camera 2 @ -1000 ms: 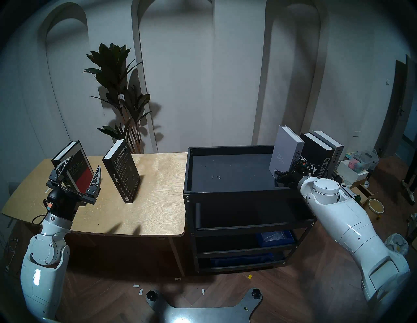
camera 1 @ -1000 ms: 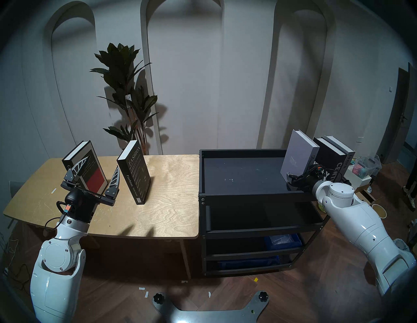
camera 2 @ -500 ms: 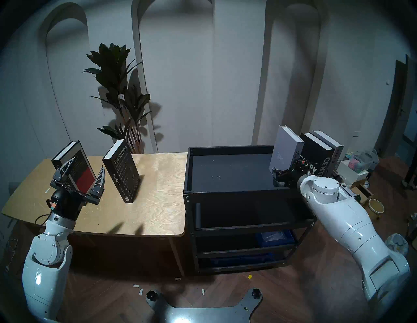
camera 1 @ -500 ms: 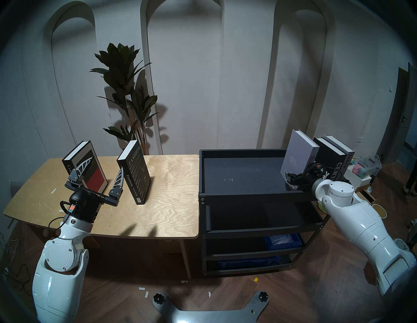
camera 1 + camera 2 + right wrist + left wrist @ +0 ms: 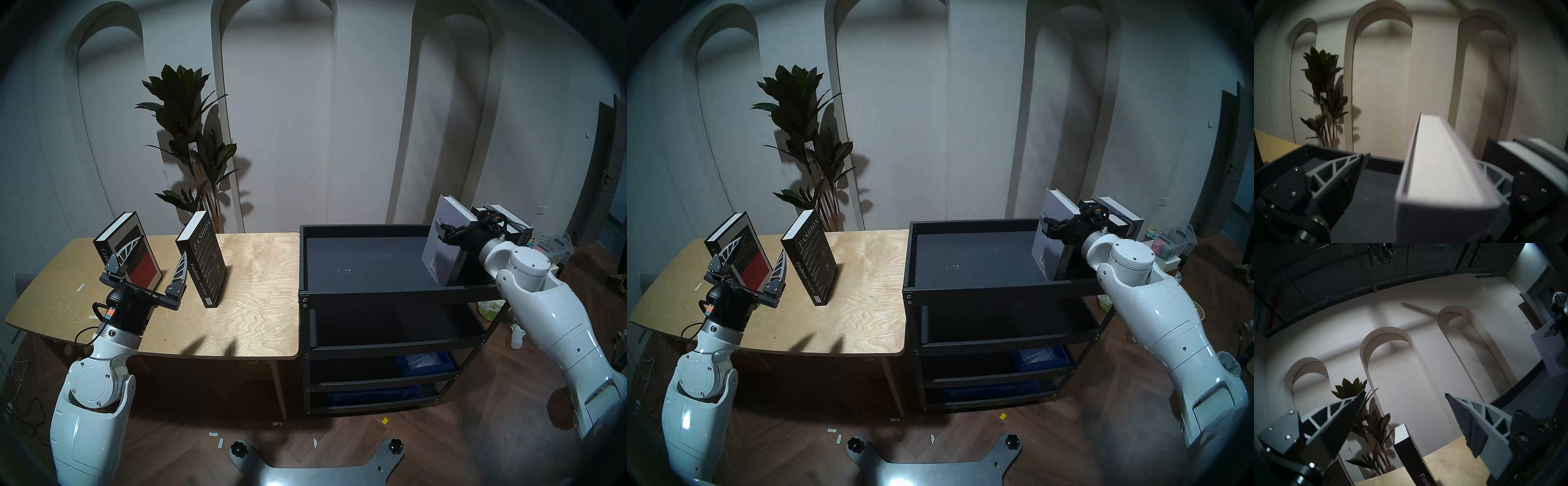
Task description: Move the books from the display table onto the shelf, standing them upright with spines facing out and tallest at one end
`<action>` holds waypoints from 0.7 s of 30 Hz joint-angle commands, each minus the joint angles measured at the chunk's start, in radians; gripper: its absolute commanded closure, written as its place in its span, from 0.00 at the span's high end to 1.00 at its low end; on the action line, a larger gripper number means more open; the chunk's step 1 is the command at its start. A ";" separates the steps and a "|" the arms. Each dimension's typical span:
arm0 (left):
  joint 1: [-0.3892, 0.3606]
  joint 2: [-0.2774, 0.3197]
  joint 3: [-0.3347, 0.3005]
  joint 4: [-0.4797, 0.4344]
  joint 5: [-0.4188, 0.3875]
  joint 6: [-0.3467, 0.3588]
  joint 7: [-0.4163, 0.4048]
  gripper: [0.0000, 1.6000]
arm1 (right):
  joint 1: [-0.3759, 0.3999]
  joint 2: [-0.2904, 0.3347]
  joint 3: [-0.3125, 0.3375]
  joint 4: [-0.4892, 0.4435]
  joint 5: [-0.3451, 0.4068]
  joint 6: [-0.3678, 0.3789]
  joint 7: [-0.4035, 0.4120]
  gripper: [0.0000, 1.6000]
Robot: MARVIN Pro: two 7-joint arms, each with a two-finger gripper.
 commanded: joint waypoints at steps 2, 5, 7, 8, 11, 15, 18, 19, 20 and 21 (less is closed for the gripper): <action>-0.017 0.005 0.007 -0.021 -0.002 -0.002 -0.002 1.00 | -0.061 0.046 0.117 -0.147 0.041 -0.036 -0.031 1.00; -0.014 0.007 0.004 -0.024 -0.005 -0.004 -0.002 1.00 | -0.062 0.039 0.145 -0.184 0.050 -0.051 -0.040 1.00; -0.009 0.010 -0.006 -0.025 -0.010 -0.007 -0.002 1.00 | -0.054 0.025 0.152 -0.200 0.062 -0.059 -0.035 1.00; -0.009 0.010 -0.006 -0.025 -0.010 -0.007 -0.002 1.00 | -0.054 0.025 0.152 -0.200 0.062 -0.059 -0.035 1.00; -0.001 0.017 -0.037 -0.015 -0.017 -0.013 0.001 1.00 | -0.044 -0.006 0.144 -0.257 0.083 -0.073 -0.022 1.00; 0.015 0.025 -0.073 0.001 -0.022 -0.018 0.000 1.00 | -0.055 -0.034 0.118 -0.329 0.099 -0.078 -0.020 1.00; 0.029 0.027 -0.089 0.007 -0.025 -0.021 -0.003 1.00 | -0.061 -0.055 0.098 -0.349 0.116 -0.075 -0.018 1.00; 0.040 0.027 -0.099 0.008 -0.028 -0.025 -0.007 1.00 | -0.066 -0.064 0.088 -0.357 0.120 -0.078 -0.017 1.00; 0.063 0.029 -0.114 0.011 -0.031 -0.031 -0.014 1.00 | -0.096 -0.077 0.078 -0.408 0.132 -0.071 -0.037 1.00; 0.076 0.031 -0.120 0.012 -0.030 -0.033 -0.019 1.00 | -0.101 -0.082 0.067 -0.414 0.133 -0.071 -0.037 1.00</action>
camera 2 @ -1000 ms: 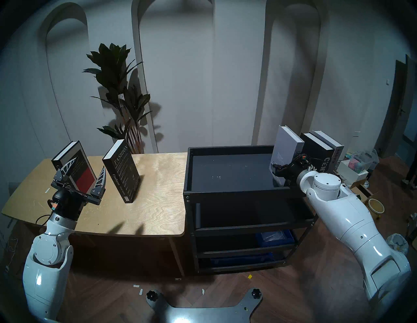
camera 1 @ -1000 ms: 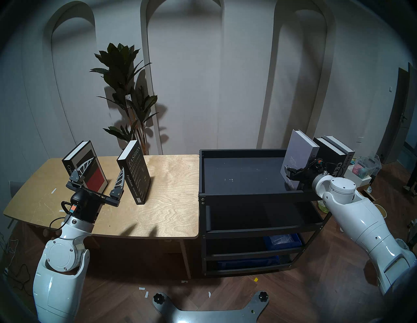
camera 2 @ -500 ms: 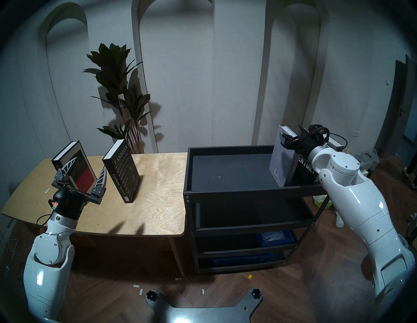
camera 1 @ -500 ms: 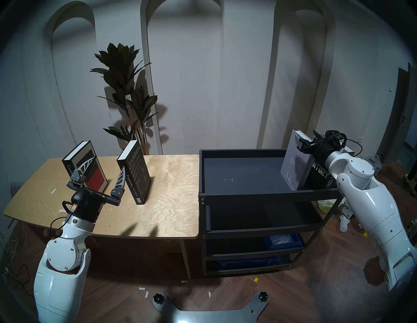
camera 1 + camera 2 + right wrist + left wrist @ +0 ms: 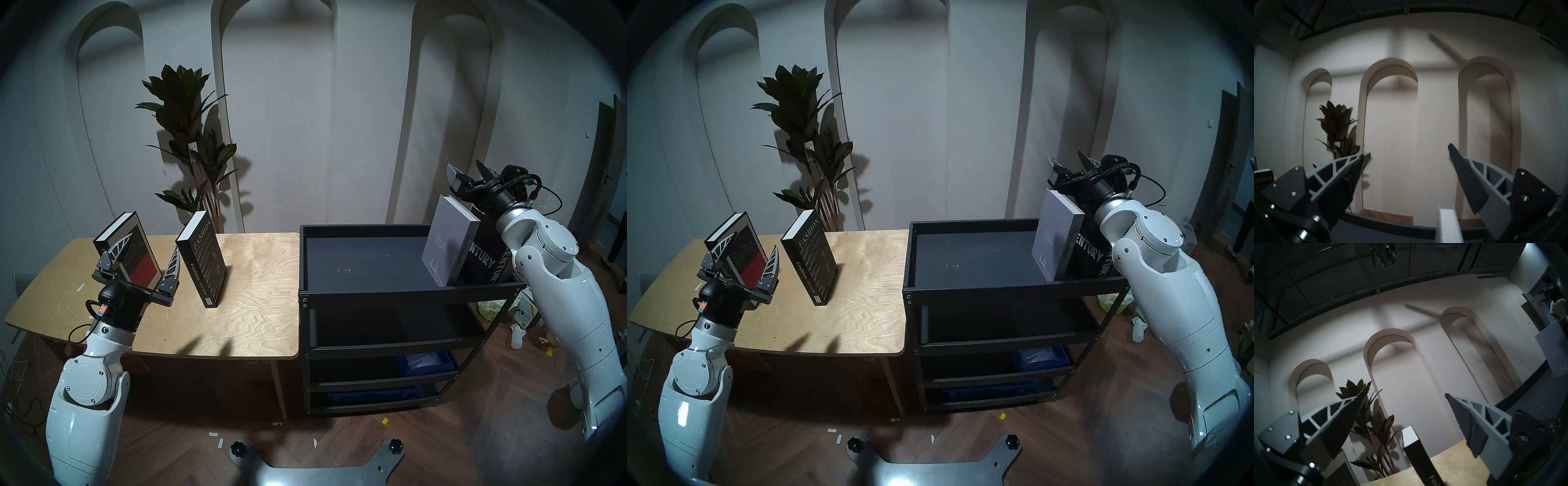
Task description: Move the books from the display table onto the shelf, standing them upright with spines facing out and tallest at one end
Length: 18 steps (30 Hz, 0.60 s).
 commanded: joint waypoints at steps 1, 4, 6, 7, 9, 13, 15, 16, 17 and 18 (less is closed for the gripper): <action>0.058 0.015 -0.054 0.001 -0.005 -0.023 -0.018 1.00 | -0.042 -0.060 -0.033 -0.122 0.031 -0.011 -0.013 1.00; 0.097 0.015 -0.081 0.008 -0.008 -0.035 -0.032 1.00 | -0.062 -0.080 -0.067 -0.146 0.045 -0.006 -0.016 1.00; 0.131 0.016 -0.114 0.018 -0.018 -0.050 -0.049 1.00 | -0.099 -0.092 -0.096 -0.193 0.050 0.000 -0.042 1.00; 0.142 0.017 -0.128 0.022 -0.021 -0.054 -0.055 1.00 | -0.111 -0.095 -0.105 -0.212 0.051 0.002 -0.054 1.00; 0.165 0.021 -0.153 0.031 -0.025 -0.063 -0.069 1.00 | -0.125 -0.104 -0.123 -0.234 0.049 0.001 -0.077 1.00; 0.207 0.024 -0.209 0.058 -0.058 -0.092 -0.103 1.00 | -0.169 -0.116 -0.157 -0.298 0.032 0.008 -0.164 1.00; 0.216 0.028 -0.223 0.073 -0.074 -0.104 -0.120 1.00 | -0.186 -0.123 -0.181 -0.328 0.021 0.016 -0.206 1.00; 0.216 0.028 -0.223 0.073 -0.074 -0.104 -0.120 1.00 | -0.186 -0.123 -0.181 -0.328 0.021 0.016 -0.206 1.00; 0.218 0.030 -0.227 0.079 -0.082 -0.109 -0.128 1.00 | -0.193 -0.126 -0.196 -0.341 0.012 0.021 -0.227 1.00; 0.223 0.034 -0.232 0.085 -0.095 -0.118 -0.142 1.00 | -0.207 -0.133 -0.206 -0.363 0.002 0.029 -0.257 1.00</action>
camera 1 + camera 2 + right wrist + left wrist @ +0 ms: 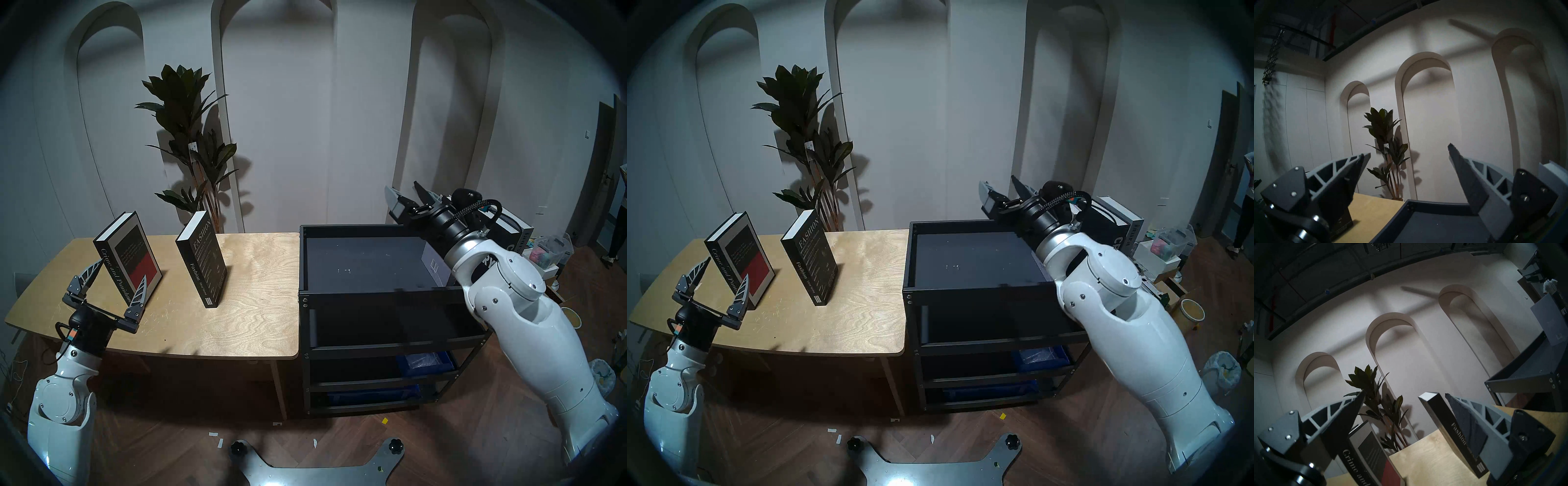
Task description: Move the books from the display table onto the shelf, standing them upright with spines facing out and tallest at one end
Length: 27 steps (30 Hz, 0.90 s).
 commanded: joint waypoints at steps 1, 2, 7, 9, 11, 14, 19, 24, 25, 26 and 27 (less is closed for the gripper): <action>0.054 0.022 -0.056 0.020 -0.054 -0.055 -0.049 1.00 | -0.066 -0.046 -0.056 -0.111 -0.048 0.026 -0.116 1.00; 0.055 0.025 -0.059 0.025 -0.064 -0.060 -0.058 1.00 | -0.065 -0.055 -0.074 -0.115 -0.061 0.029 -0.138 1.00; 0.049 0.044 -0.070 0.042 -0.128 -0.086 -0.104 1.00 | -0.030 -0.107 -0.187 -0.119 -0.118 0.052 -0.218 1.00; 0.047 0.047 -0.067 0.036 -0.186 -0.098 -0.126 1.00 | -0.021 -0.122 -0.211 -0.114 -0.134 0.058 -0.238 1.00; 0.051 0.052 -0.058 0.026 -0.231 -0.106 -0.153 1.00 | -0.011 -0.135 -0.232 -0.104 -0.152 0.064 -0.259 1.00; 0.047 0.054 -0.030 0.007 -0.316 -0.108 -0.190 1.00 | 0.009 -0.153 -0.265 -0.080 -0.179 0.071 -0.284 1.00; 0.017 0.057 0.035 -0.029 -0.393 -0.091 -0.218 1.00 | 0.052 -0.189 -0.335 -0.026 -0.223 0.077 -0.289 1.00; -0.006 0.071 0.050 -0.028 -0.443 -0.082 -0.228 1.00 | 0.124 -0.259 -0.418 0.034 -0.261 0.078 -0.285 1.00; -0.009 0.073 0.047 -0.028 -0.449 -0.084 -0.231 1.00 | 0.131 -0.267 -0.429 0.040 -0.264 0.080 -0.285 1.00; -0.011 0.077 0.044 -0.027 -0.459 -0.083 -0.234 1.00 | 0.149 -0.285 -0.444 0.057 -0.272 0.082 -0.289 1.00; -0.013 0.079 0.041 -0.026 -0.466 -0.082 -0.235 1.00 | 0.158 -0.293 -0.456 0.070 -0.279 0.081 -0.288 1.00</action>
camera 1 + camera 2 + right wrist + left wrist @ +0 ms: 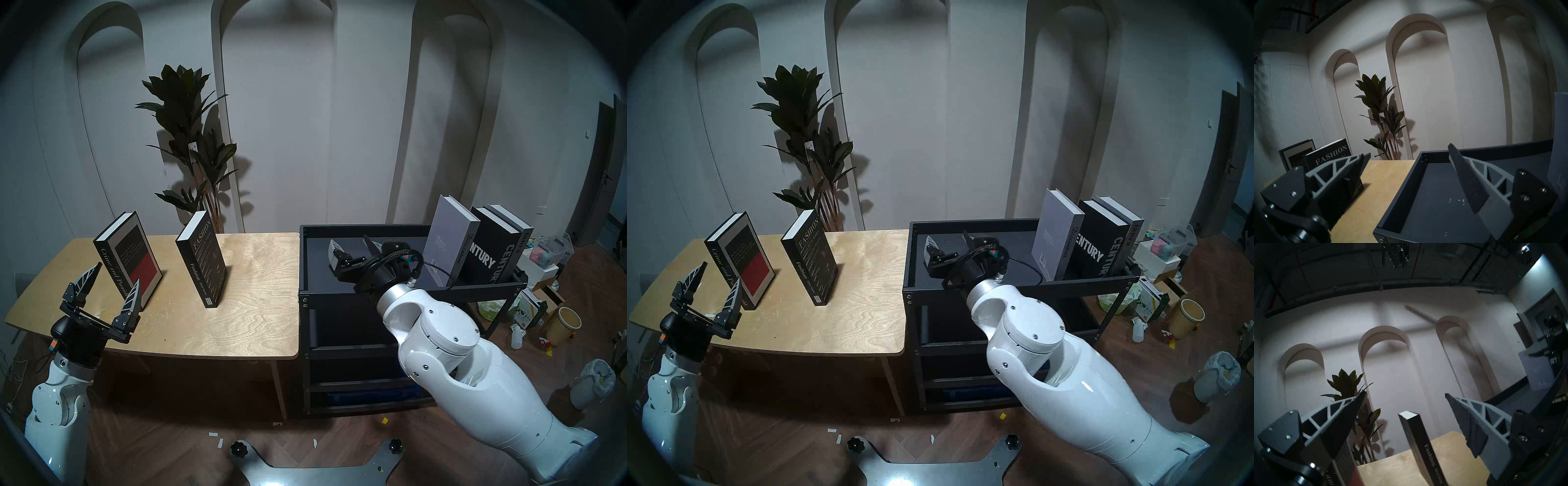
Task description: Move the books from the display table onto the shelf, standing them upright with spines facing out and tallest at one end
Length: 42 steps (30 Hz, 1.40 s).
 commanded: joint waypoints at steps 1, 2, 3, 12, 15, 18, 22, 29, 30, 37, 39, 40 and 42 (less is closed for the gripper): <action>-0.037 0.029 -0.016 -0.019 -0.069 0.002 -0.012 1.00 | 0.109 -0.109 -0.080 0.043 -0.051 -0.013 0.007 1.00; -0.038 0.030 -0.020 -0.017 -0.072 0.003 -0.013 1.00 | 0.125 -0.125 -0.095 0.062 -0.054 -0.012 0.007 1.00; -0.037 0.031 -0.023 -0.016 -0.075 0.002 -0.015 1.00 | 0.135 -0.136 -0.105 0.074 -0.055 -0.012 0.008 1.00; -0.015 0.020 -0.063 0.004 -0.101 -0.005 -0.027 1.00 | 0.227 -0.226 -0.202 0.183 -0.075 -0.019 0.018 1.00; -0.009 0.016 -0.073 0.009 -0.107 -0.007 -0.031 1.00 | 0.258 -0.257 -0.235 0.217 -0.079 -0.020 0.019 1.00; -0.003 0.011 -0.080 0.015 -0.113 -0.008 -0.035 1.00 | 0.292 -0.290 -0.271 0.255 -0.085 -0.021 0.017 1.00; 0.006 0.004 -0.088 0.015 -0.122 -0.010 -0.040 1.00 | 0.327 -0.323 -0.321 0.293 -0.093 -0.024 0.016 1.00; 0.023 -0.012 -0.096 0.012 -0.134 -0.012 -0.053 1.00 | 0.408 -0.398 -0.404 0.387 -0.100 -0.021 0.017 1.00; 0.026 -0.015 -0.097 0.012 -0.135 -0.013 -0.054 1.00 | 0.409 -0.399 -0.411 0.392 -0.101 -0.024 0.019 1.00; 0.044 -0.035 -0.106 0.015 -0.142 -0.015 -0.064 1.00 | 0.474 -0.471 -0.455 0.485 -0.104 -0.024 0.012 1.00; 0.048 -0.040 -0.113 0.016 -0.144 -0.016 -0.066 1.00 | 0.487 -0.485 -0.464 0.508 -0.104 -0.029 0.007 1.00; 0.050 -0.042 -0.116 0.017 -0.145 -0.016 -0.067 1.00 | 0.494 -0.496 -0.468 0.520 -0.105 -0.031 0.004 1.00; 0.054 -0.047 -0.123 0.019 -0.148 -0.017 -0.069 1.00 | 0.504 -0.511 -0.474 0.540 -0.104 -0.037 -0.006 1.00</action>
